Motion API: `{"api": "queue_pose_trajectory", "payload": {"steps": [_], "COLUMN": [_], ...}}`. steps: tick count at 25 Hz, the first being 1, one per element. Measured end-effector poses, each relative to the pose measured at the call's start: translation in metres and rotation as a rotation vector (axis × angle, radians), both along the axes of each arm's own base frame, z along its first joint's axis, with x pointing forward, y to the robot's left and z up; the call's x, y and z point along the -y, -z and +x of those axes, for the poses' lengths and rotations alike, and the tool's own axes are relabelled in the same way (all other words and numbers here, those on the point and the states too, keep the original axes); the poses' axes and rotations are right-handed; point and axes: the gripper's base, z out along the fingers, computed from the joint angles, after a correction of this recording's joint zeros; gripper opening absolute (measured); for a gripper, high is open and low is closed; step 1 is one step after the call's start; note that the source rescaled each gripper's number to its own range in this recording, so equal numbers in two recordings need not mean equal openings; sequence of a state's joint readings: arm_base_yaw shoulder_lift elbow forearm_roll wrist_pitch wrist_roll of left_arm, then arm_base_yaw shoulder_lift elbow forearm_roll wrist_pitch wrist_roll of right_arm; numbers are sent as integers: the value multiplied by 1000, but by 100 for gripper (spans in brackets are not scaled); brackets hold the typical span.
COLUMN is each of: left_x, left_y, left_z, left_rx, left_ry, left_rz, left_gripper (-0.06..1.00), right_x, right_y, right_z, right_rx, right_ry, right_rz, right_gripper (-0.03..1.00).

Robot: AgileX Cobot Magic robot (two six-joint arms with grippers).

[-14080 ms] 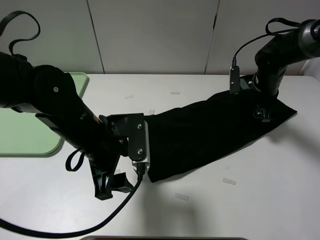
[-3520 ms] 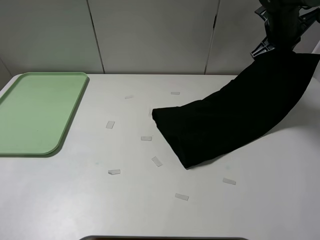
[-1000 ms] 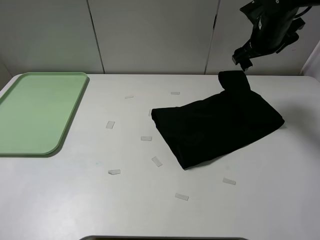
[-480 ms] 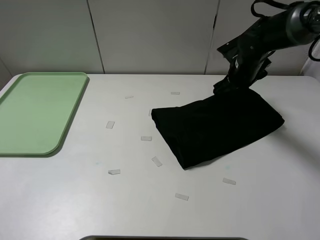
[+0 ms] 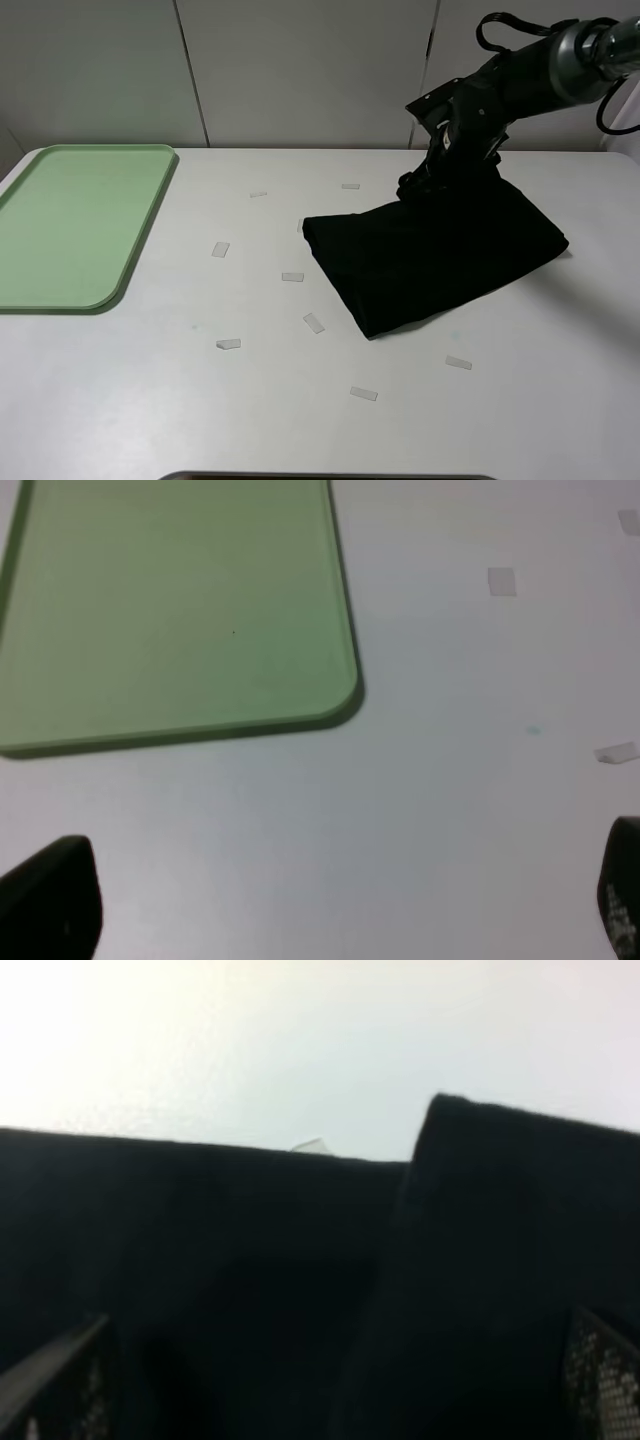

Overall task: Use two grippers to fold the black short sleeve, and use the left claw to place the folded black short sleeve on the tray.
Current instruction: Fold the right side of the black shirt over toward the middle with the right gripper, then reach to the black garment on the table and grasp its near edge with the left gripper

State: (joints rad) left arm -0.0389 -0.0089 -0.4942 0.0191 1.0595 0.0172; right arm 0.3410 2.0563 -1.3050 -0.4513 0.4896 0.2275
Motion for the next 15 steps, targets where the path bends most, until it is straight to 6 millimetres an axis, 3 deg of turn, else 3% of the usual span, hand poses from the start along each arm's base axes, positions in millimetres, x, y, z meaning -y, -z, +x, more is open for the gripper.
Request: {"api": "queue_pose_trajectory", "payload": {"steps": [6,9,13,14,15], "left_x": [0,0,0,0,0], "left_y": [0,0,0,0,0], "left_z": [0,0,0,0,0], "left_rx": [1,1,1,1,1], "left_ry": [0,0,0,0,0], "left_rz": [0,0,0,0,0], "left_gripper": [100,100,100,100,100], "right_x": [-20,-25,-27,-27,-22], "right_y": [0,-13,-68,-68,-98], "right_z": [-9,-15,-27,-27,-35], "right_rx": [-21,-22,70,70,110], "right_ry": [-28,-33,-12,-12,28], "right_rz": [10,2,85,85,153], "right_gripper": [96,96,96,96,96]}}
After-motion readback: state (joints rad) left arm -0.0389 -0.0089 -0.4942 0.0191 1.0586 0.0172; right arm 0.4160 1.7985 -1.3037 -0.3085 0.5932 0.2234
